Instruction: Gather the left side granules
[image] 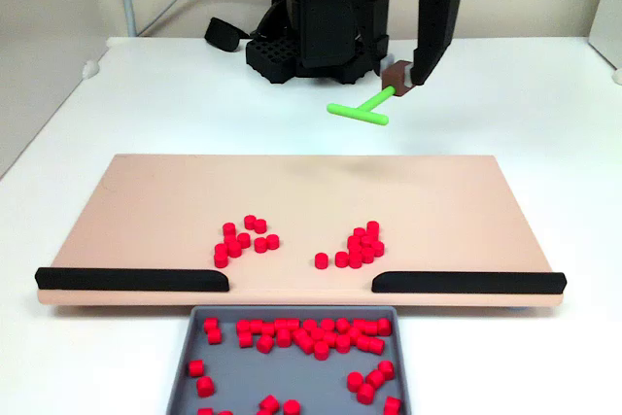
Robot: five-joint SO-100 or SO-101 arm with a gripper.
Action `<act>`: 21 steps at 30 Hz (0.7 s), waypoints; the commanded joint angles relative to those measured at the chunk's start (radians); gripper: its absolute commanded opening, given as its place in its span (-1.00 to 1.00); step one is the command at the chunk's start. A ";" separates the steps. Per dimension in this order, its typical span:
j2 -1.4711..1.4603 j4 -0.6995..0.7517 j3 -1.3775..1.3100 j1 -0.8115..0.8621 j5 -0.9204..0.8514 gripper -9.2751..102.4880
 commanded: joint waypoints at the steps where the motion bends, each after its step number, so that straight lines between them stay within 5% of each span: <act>1: -0.008 -0.005 -0.061 -0.051 0.161 -0.84; 10: -0.178 -0.006 -0.249 -0.097 0.497 -0.84; 21: -0.399 -0.006 -0.480 -0.092 0.638 -0.84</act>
